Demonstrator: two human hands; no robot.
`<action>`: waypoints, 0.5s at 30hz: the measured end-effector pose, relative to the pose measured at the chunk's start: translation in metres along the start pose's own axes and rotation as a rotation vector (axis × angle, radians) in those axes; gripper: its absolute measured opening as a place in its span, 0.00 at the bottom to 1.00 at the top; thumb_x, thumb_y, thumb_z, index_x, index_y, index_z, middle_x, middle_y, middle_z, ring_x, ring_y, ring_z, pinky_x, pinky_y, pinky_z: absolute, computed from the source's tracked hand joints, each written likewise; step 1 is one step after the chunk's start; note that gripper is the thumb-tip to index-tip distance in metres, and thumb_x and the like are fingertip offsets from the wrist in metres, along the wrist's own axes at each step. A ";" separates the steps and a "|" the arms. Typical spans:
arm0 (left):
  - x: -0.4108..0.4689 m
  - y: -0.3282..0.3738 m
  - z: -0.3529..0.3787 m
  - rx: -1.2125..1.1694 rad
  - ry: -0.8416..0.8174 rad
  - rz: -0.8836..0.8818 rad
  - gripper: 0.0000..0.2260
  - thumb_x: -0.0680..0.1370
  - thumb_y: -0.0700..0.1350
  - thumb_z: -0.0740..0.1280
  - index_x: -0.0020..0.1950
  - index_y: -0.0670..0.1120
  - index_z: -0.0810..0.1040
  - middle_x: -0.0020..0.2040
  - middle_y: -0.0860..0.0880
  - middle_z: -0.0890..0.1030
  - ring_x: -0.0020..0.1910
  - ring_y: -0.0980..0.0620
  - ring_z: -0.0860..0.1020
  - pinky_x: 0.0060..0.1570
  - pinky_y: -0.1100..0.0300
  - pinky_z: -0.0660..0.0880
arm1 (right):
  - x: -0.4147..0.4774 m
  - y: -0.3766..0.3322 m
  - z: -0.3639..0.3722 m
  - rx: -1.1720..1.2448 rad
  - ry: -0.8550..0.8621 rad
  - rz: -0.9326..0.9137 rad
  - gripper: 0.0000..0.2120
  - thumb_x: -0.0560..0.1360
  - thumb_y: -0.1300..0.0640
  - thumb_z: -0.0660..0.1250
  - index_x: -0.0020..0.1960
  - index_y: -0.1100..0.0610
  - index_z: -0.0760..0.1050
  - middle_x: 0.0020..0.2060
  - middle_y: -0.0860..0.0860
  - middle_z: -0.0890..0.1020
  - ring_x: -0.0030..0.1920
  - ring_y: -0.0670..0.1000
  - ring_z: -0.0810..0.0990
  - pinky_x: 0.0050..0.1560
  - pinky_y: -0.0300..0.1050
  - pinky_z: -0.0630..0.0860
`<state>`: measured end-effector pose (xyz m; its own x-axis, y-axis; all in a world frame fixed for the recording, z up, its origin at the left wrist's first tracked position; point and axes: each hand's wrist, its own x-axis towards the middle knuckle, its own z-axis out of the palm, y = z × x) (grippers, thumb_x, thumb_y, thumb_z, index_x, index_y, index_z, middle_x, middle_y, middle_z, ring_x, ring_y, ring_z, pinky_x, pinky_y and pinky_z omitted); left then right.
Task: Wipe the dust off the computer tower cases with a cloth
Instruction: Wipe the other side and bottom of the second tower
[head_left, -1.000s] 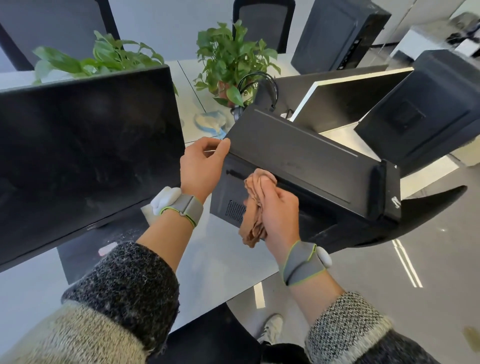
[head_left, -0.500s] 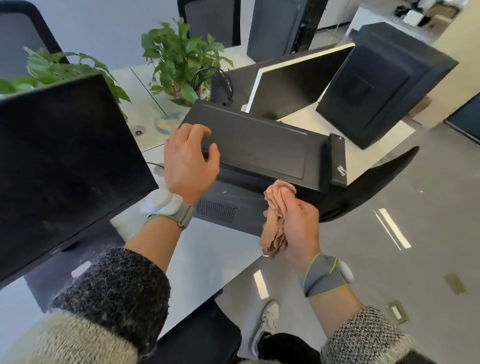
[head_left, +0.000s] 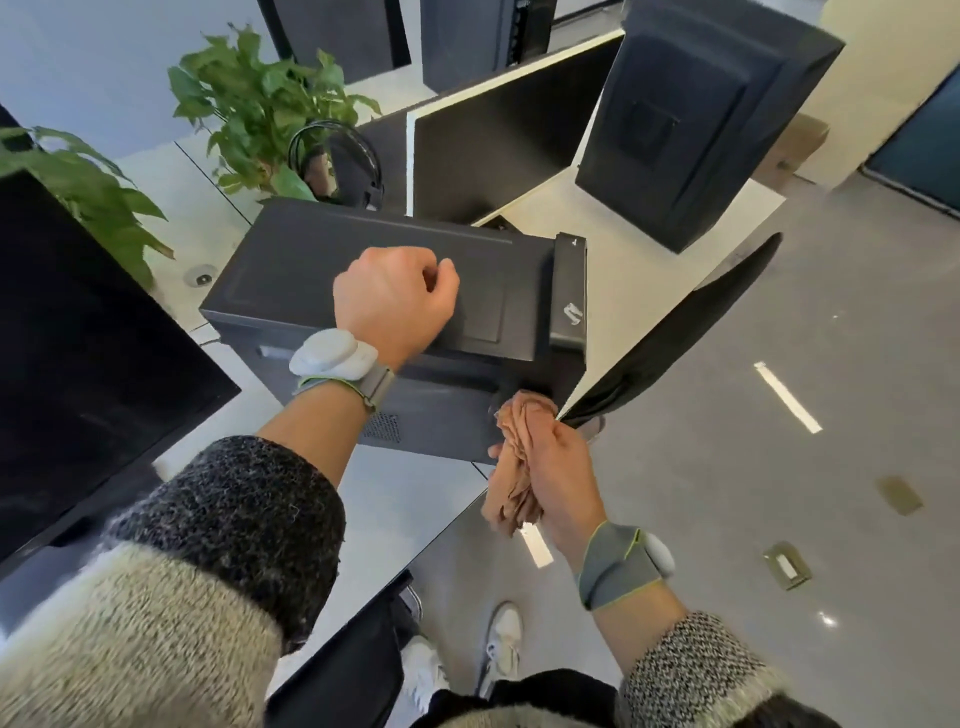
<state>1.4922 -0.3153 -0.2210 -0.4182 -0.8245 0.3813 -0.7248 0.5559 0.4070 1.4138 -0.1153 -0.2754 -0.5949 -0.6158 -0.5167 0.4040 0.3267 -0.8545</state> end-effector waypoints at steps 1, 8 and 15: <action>0.001 0.002 0.003 0.025 -0.013 -0.014 0.20 0.80 0.55 0.62 0.31 0.46 0.69 0.28 0.50 0.71 0.31 0.42 0.72 0.35 0.56 0.65 | 0.001 -0.003 -0.003 -0.012 -0.011 -0.038 0.20 0.88 0.47 0.58 0.56 0.60 0.83 0.44 0.57 0.86 0.37 0.51 0.85 0.33 0.43 0.81; 0.000 0.002 0.007 0.109 -0.003 -0.070 0.20 0.81 0.54 0.62 0.33 0.45 0.70 0.28 0.51 0.71 0.31 0.43 0.71 0.37 0.55 0.66 | 0.020 0.015 -0.022 -0.214 -0.014 -0.083 0.18 0.87 0.46 0.57 0.50 0.51 0.82 0.43 0.53 0.87 0.43 0.53 0.87 0.42 0.47 0.84; -0.001 0.005 0.009 0.122 0.013 -0.121 0.19 0.80 0.52 0.62 0.33 0.43 0.69 0.28 0.49 0.70 0.32 0.42 0.68 0.36 0.55 0.65 | 0.025 0.016 -0.028 -0.036 -0.058 -0.200 0.15 0.87 0.50 0.60 0.54 0.54 0.84 0.45 0.52 0.88 0.44 0.53 0.86 0.46 0.48 0.84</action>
<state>1.4841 -0.3126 -0.2264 -0.3172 -0.8827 0.3468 -0.8310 0.4349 0.3470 1.3856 -0.1051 -0.3037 -0.6193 -0.7109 -0.3334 0.2564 0.2182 -0.9416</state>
